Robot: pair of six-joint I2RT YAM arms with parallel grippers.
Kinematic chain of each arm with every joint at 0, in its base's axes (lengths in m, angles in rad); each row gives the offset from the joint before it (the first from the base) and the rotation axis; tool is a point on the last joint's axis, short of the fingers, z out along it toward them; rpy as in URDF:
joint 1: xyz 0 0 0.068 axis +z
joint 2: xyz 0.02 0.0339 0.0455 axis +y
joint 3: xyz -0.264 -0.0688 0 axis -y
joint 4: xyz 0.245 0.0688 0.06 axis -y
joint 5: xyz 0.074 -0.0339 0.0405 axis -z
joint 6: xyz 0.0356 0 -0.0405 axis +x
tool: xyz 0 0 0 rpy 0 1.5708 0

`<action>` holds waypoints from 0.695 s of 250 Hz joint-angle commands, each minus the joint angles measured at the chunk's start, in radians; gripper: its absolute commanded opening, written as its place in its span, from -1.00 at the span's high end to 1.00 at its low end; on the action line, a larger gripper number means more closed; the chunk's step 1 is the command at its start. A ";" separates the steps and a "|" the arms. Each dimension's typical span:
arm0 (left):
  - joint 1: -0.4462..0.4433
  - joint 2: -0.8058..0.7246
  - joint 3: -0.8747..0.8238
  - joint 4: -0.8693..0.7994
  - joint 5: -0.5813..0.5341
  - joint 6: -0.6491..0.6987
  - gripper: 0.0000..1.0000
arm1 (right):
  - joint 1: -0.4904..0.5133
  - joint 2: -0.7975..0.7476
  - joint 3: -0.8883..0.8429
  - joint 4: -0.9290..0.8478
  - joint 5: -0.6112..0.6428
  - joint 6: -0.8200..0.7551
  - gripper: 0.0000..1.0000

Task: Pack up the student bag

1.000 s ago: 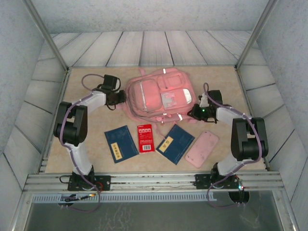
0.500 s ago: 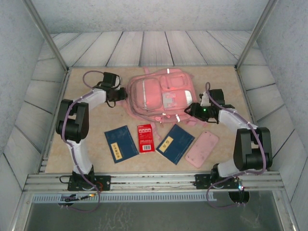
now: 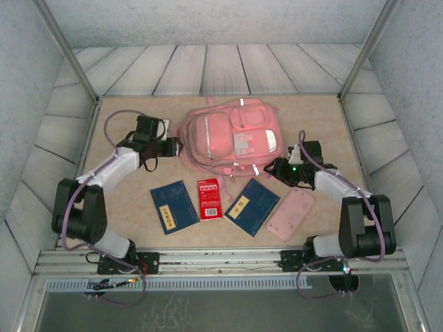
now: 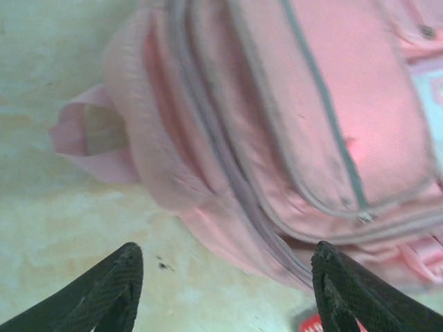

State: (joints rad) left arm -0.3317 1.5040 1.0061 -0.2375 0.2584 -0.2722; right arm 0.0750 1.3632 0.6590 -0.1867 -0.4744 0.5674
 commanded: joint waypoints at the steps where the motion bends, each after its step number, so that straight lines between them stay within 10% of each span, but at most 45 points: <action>1: -0.089 -0.068 -0.050 -0.008 0.023 0.034 -0.28 | 0.007 0.042 -0.011 0.142 -0.055 0.107 -0.25; 53: -0.271 -0.123 -0.158 0.086 0.017 -0.015 -0.17 | 0.023 0.132 0.001 0.281 -0.093 0.185 -0.13; 174: -0.457 0.134 -0.081 0.264 -0.105 -0.182 0.02 | 0.038 0.189 0.027 0.414 -0.229 0.279 0.91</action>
State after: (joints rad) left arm -0.7769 1.5726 0.8345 0.0162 0.2180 -0.4076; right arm 0.1059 1.5799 0.6796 0.1329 -0.5972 0.7990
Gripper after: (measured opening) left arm 0.510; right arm 0.070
